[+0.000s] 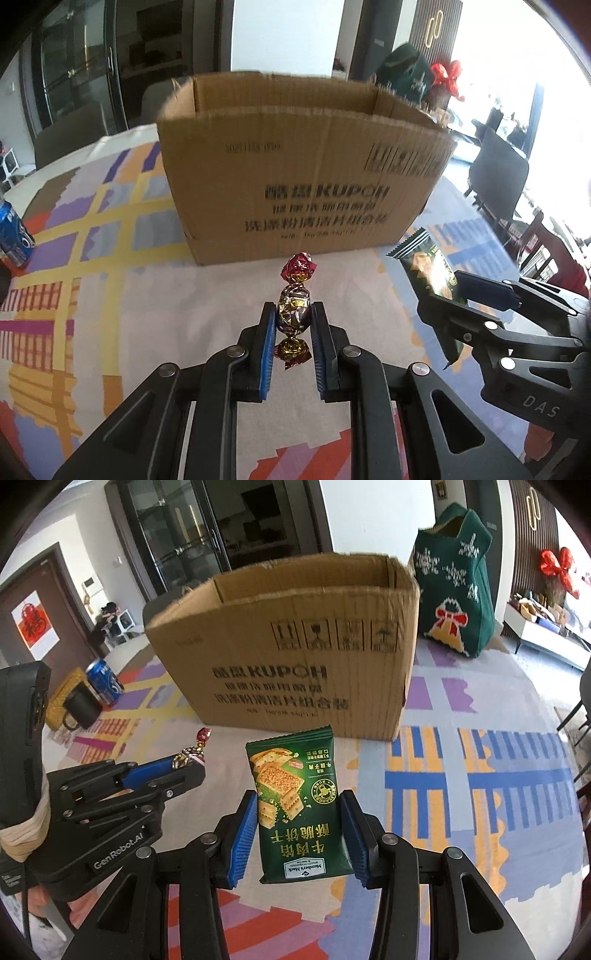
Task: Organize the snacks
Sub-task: 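Carry the candy and cracker pack over the box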
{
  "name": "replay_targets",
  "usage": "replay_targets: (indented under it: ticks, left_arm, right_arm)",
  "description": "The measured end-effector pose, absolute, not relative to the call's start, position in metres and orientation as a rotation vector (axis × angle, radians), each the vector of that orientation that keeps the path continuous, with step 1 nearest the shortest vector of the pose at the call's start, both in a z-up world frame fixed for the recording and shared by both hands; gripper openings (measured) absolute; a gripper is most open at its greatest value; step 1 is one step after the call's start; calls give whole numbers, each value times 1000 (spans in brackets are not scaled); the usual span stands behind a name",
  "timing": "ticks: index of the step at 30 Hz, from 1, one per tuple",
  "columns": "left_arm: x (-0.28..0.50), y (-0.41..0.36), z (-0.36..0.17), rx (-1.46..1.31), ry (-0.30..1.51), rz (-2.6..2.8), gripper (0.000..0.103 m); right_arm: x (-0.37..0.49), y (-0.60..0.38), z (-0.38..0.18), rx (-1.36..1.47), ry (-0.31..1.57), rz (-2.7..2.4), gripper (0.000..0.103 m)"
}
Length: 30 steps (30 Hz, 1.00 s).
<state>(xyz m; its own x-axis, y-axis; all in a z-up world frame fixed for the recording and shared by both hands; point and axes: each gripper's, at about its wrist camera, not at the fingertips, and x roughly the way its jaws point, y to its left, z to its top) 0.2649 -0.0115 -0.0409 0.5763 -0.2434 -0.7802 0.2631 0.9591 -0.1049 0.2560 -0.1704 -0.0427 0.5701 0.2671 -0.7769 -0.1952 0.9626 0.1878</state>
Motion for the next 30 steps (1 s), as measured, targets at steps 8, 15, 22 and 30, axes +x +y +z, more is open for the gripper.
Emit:
replay_targets:
  ticks: [8,15,22,30]
  left_arm:
    - [258,-15,-1,0,803,-302,19]
    - [259,-13,32,5,721,-290,19]
    - [274,-14,53,8,685,-280,19]
    - [301,-8,70,3,667,-241,19]
  right_arm:
    - [246,-169,-11,76,839,289,45]
    - [247,-171,14,69,765,297,45]
    - [257,-172,43,57,689,295,45]
    - [283,-171,67,40,643,284,45]
